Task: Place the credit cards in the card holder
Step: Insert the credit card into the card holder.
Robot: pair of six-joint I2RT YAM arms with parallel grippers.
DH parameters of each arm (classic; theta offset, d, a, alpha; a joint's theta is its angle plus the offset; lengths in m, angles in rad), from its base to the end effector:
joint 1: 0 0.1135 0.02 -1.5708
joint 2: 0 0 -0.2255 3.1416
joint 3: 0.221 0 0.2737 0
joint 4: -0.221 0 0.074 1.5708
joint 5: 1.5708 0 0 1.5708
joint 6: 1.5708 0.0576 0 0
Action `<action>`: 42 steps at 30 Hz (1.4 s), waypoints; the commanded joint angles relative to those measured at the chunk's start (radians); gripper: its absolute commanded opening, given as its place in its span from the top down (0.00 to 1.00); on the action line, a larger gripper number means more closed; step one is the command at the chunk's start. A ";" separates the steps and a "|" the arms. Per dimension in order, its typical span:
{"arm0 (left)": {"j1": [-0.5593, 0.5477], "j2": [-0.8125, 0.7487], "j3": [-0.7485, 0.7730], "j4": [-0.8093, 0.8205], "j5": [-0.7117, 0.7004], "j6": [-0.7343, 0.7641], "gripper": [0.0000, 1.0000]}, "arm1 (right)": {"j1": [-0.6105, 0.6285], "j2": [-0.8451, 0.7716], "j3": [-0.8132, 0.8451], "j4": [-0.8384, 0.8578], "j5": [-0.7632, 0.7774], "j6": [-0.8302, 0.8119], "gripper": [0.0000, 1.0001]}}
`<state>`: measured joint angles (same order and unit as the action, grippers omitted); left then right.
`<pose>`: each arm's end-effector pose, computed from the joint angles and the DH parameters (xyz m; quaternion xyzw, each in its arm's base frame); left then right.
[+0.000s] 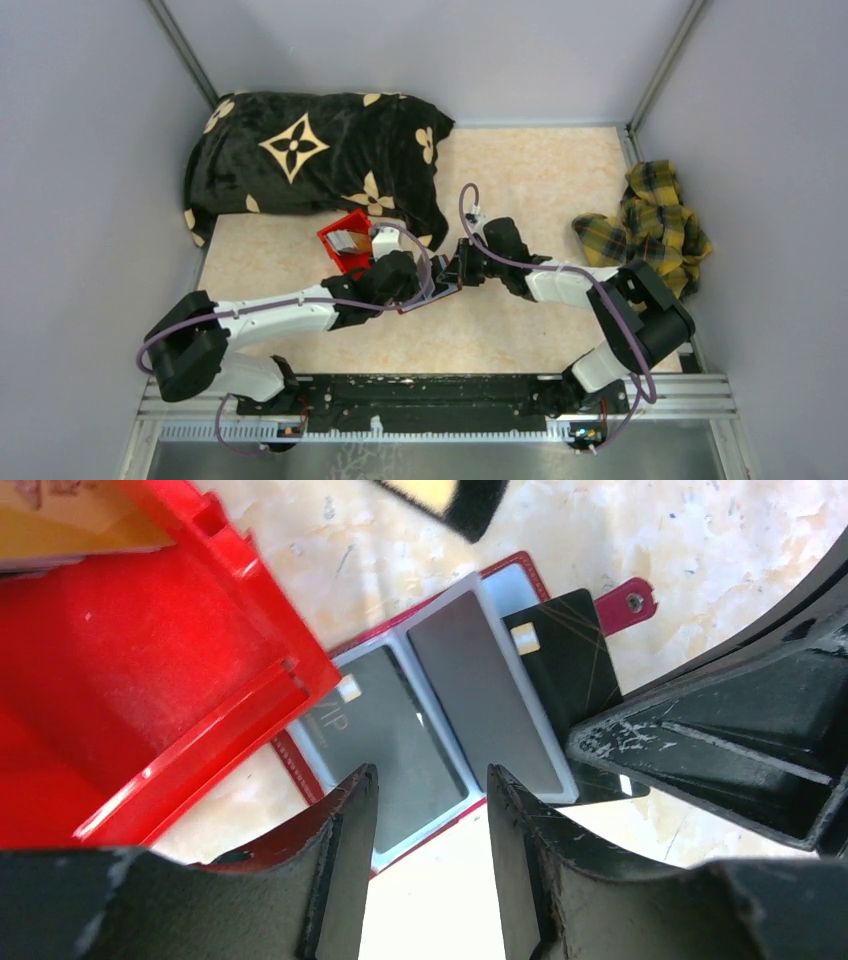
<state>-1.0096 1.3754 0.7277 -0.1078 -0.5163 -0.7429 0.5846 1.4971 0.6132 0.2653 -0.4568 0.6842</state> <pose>0.1921 -0.2522 0.1363 0.0177 0.8932 -0.1445 0.4254 0.2541 0.1986 0.0971 -0.0605 0.8698 0.4267 0.2403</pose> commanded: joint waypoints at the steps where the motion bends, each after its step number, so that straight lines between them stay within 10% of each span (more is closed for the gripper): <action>1: -0.020 -0.066 -0.076 -0.037 -0.056 -0.069 0.49 | 0.022 0.000 0.034 0.048 0.011 -0.005 1.00; 13: -0.044 -0.146 -0.250 -0.042 -0.107 -0.203 0.55 | 0.101 -0.003 0.093 -0.014 0.061 -0.029 1.00; 42: -0.043 0.188 -0.124 0.054 -0.136 -0.035 0.60 | -0.013 -0.021 0.061 -0.020 0.057 -0.076 1.00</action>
<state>-1.0492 1.4967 0.5964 -0.0525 -0.7086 -0.8402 0.5999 1.5124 0.6640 0.1875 -0.3691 0.6296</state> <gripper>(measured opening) 0.402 0.007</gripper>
